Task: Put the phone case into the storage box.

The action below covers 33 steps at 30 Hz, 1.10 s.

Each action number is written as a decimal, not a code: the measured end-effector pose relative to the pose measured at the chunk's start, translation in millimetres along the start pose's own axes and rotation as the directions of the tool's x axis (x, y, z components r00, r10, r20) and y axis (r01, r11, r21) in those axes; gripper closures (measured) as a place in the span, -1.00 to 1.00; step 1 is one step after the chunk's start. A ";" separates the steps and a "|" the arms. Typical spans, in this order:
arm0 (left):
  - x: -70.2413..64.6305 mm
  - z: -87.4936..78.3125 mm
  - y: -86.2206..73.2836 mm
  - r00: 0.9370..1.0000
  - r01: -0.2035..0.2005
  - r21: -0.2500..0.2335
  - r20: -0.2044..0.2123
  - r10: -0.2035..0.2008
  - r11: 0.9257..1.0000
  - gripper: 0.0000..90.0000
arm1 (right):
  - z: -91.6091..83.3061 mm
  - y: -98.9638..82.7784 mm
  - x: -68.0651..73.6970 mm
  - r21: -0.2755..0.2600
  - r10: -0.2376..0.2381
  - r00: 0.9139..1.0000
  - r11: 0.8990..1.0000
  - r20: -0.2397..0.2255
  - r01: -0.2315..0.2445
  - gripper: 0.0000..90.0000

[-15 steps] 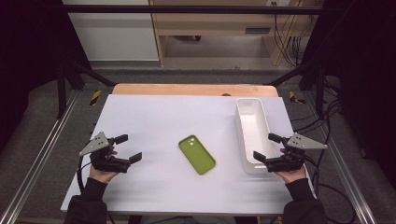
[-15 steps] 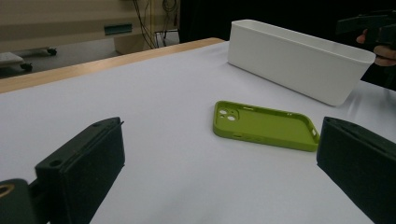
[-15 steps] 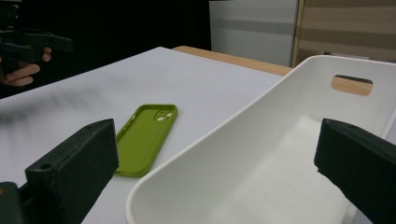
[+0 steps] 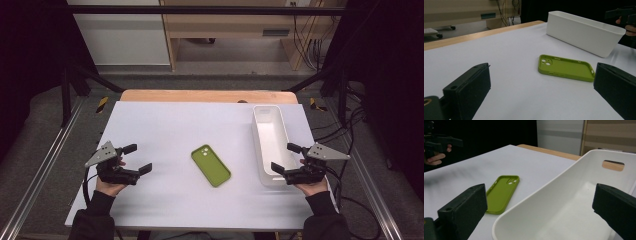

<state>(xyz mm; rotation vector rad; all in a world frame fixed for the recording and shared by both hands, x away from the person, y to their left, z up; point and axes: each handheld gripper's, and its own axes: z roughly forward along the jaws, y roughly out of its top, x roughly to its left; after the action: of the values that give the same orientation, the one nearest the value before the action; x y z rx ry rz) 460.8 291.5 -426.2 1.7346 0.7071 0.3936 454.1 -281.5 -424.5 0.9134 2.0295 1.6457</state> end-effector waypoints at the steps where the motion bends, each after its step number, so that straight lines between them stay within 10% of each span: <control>1: -0.3 0.3 0.1 1.000 -0.002 0.002 -0.001 0.002 1.000 -0.99 | 0.0 0.1 0.0 0.000 -0.001 1.000 1.000 0.000 0.001 -1.00; 33: -30.5 26.9 11.3 1.000 -0.024 0.075 0.011 0.024 0.997 -0.99 | -0.7 0.8 0.1 -0.002 -0.009 1.000 1.000 0.004 0.009 -1.00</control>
<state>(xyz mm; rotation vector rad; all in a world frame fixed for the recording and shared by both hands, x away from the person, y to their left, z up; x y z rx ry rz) 456.5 250.0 -420.0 1.8163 0.7020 0.3785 453.8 -281.9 -423.6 0.9042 2.0268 1.6394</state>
